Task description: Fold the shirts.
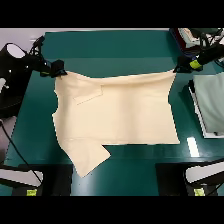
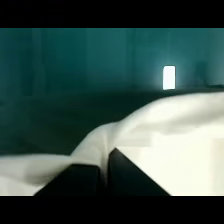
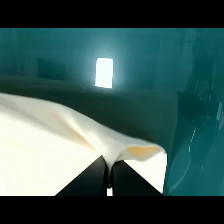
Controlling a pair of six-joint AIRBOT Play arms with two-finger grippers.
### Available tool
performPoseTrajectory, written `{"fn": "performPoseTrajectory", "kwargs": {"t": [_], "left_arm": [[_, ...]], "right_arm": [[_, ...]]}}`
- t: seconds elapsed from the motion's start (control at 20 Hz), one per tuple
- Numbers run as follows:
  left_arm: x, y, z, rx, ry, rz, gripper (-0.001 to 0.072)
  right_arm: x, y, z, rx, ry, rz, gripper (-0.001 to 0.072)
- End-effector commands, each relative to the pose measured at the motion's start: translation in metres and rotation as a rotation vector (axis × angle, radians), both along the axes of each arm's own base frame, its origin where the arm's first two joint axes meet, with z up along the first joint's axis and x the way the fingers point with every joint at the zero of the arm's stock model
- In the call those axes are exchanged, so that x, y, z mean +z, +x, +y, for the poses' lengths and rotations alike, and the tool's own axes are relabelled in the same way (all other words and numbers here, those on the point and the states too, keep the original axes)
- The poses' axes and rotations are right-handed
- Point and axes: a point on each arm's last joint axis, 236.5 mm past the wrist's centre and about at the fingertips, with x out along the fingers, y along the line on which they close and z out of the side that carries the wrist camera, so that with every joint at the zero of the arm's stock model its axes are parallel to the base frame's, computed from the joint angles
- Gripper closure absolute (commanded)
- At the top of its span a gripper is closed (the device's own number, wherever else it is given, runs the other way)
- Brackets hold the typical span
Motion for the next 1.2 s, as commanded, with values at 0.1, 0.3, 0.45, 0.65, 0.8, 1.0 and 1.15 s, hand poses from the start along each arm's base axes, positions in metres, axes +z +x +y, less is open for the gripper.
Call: {"fn": "performPoseTrajectory", "kwargs": {"t": [0.1, 0.3, 0.45, 0.65, 0.8, 1.0, 1.15], "left_arm": [[0.005, 0.005, 0.037, -0.05, 0.218, 0.022, 0.0681], [-0.011, -0.02, 0.041, -0.09, 0.251, 0.133, 0.0681], [-0.04, -0.035, 0.029, -0.104, 0.197, 0.208, 0.0681], [-0.09, -0.068, 0.024, -0.119, 0.164, 0.351, 0.068], [-0.111, -0.089, 0.02, -0.144, 0.147, 0.422, 0.0678], [-0.095, -0.094, 0.018, -0.151, 0.141, 0.405, 0.011], [-0.059, -0.109, 0.026, -0.145, 0.19, 0.348, 0.011]], "right_arm": [[0.013, 0.016, -0.008, 0.022, -0.023, -0.035, 0.0691], [-0.017, -0.019, -0.022, 0.041, -0.097, 0.088, 0.0691], [-0.045, -0.043, -0.023, 0.034, -0.121, 0.152, 0.0691], [-0.076, -0.069, -0.01, 0.028, -0.064, 0.222, 0.069], [-0.086, -0.077, 0.001, 0.004, -0.017, 0.206, 0.069], [-0.076, -0.082, -0.002, -0.018, -0.019, 0.169, 0.0356], [-0.05, -0.093, -0.012, -0.034, -0.022, 0.139, 0.0357]]}}
